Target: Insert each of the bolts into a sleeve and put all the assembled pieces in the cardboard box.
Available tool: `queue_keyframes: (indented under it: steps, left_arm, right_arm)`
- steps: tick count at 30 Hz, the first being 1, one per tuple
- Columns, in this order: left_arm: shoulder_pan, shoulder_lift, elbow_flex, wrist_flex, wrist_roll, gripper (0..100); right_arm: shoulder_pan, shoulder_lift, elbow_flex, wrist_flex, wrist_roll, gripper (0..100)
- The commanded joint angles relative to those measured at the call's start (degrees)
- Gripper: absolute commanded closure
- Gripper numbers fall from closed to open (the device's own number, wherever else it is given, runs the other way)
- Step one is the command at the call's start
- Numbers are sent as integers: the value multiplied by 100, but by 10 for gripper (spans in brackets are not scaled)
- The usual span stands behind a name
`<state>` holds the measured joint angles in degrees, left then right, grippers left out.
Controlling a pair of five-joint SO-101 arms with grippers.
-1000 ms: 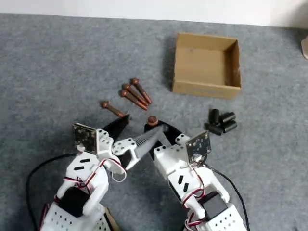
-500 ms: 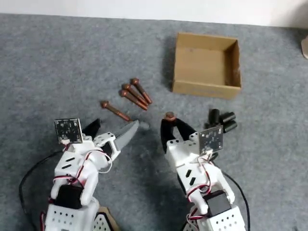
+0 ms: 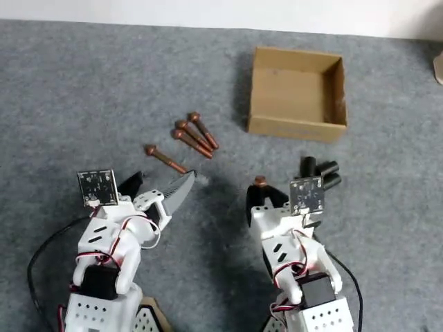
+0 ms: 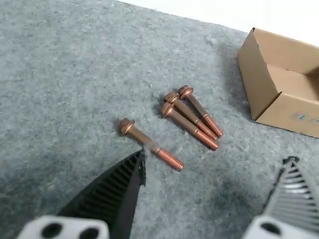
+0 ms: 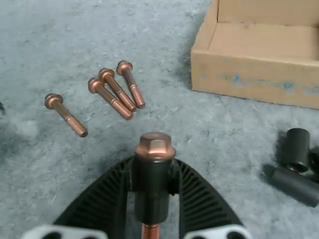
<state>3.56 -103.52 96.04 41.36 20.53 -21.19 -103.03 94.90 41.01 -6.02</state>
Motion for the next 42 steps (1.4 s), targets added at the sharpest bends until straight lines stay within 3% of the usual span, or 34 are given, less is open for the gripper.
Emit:
queue_keyframes:
  steps: [1, 8, 15, 25, 42]
  left_arm:
    - [-75, -57, 92, 18, -53, 621]
    - [-75, -57, 92, 26, -53, 621]
    - [-75, -48, 92, 26, -53, 621]
    - [-75, -48, 92, 35, -53, 621]
    - [-75, -48, 92, 53, -62, 621]
  right_arm:
    - [171, 673, -567, -40, 167, 995]
    - [778, 3662, -2475, -66, -18, 995]
    - [804, 5991, -4532, -92, -35, 995]
    - [813, 8365, -6668, -1446, -35, 995]
    - [1095, 12004, -10730, -1842, -35, 995]
